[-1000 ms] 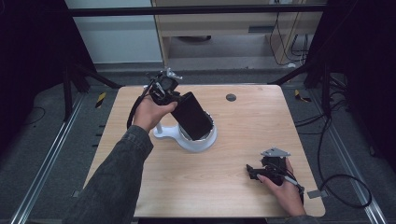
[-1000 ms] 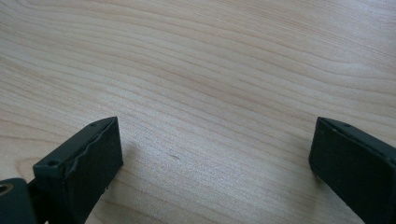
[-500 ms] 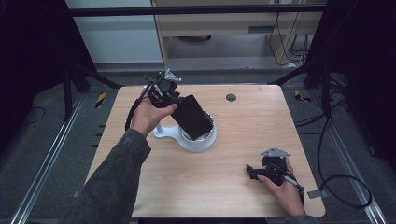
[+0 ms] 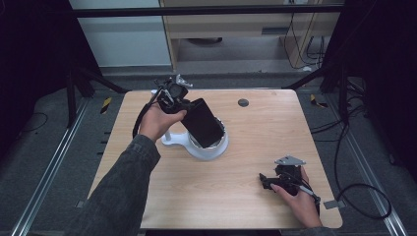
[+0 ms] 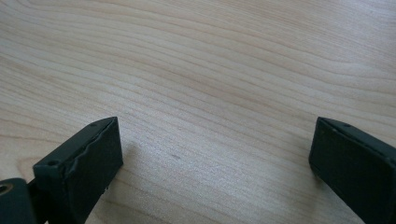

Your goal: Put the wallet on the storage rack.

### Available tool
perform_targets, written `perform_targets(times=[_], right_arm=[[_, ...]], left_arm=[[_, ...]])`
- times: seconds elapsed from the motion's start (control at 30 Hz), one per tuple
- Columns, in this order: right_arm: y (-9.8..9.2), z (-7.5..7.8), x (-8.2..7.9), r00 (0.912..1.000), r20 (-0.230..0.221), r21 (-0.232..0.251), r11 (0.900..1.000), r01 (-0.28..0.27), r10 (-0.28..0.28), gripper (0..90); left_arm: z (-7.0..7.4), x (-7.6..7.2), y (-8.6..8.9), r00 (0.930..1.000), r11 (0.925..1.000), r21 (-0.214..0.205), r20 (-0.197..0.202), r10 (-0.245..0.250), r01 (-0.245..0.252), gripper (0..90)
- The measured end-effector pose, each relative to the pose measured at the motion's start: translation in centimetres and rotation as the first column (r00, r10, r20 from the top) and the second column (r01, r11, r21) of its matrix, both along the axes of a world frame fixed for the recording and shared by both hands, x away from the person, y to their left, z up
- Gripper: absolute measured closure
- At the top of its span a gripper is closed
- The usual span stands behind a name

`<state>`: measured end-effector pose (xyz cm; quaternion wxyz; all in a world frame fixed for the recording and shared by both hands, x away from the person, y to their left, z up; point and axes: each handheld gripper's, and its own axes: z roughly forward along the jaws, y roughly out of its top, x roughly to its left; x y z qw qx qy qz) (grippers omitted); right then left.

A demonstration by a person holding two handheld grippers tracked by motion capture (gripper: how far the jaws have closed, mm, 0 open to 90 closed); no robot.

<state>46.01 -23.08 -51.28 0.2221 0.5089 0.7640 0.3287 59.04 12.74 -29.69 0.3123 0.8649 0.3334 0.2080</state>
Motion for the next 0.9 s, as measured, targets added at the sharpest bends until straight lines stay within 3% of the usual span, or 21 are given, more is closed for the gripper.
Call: perform_targets(times=[0.17, 0.23, 0.33, 0.4, 0.53, 0.67, 0.73, 0.9], right_arm=[[0.0, 0.0, 0.0, 1.0, 0.0, -0.001, 1.0, 0.0, 0.0, 3.0], [0.0, 0.0, 0.0, 1.0, 0.0, -0.001, 1.0, 0.0, 0.0, 3.0], [0.0, 0.0, 0.0, 1.0, 0.001, -0.001, 1.0, 0.0, 0.0, 3.0], [0.0, 0.0, 0.0, 1.0, 0.0, 0.0, 1.0, 0.0, 0.0, 2.9], [0.0, 0.0, 0.0, 1.0, 0.0, -0.001, 1.0, 0.0, 0.0, 2.9], [0.0, 0.0, 0.0, 1.0, 0.0, 0.0, 1.0, -0.001, 0.001, 2.9], [0.0, 0.0, 0.0, 1.0, 0.0, 0.0, 1.0, 0.0, 0.0, 2.9], [0.0, 0.0, 0.0, 1.0, 0.0, 0.0, 1.0, -0.001, 0.001, 2.9]], left_arm=[[0.2, 0.1, 0.1, 0.9991, 1.0, 0.004, -0.043, -0.006, 0.006, 87.3], [0.2, 0.1, 0.1, 0.9987, 1.0, -0.003, -0.052, 0.004, -0.004, 87.9], [0.4, 0.0, 0.0, 0.9943, 0.9975, -0.053, -0.098, 0.041, -0.046, 88.1], [0.5, -0.1, 0.0, 0.9941, 0.9963, -0.051, -0.087, 0.065, -0.069, 88.4], [0.4, 0.2, 0.4, 0.9913, 0.9954, -0.067, -0.117, 0.061, -0.069, 87.8], [0.4, -0.2, 0.6, 0.9964, 0.9971, -0.055, -0.07, 0.049, -0.052, 72.0], [0.7, -0.5, 0.8, 0.9978, 0.9962, -0.058, -0.015, 0.064, -0.065, 64.7], [1.7, -1.7, 1.3, 0.9962, 0.9959, -0.085, 0.078, 0.038, -0.031, 53.9]])
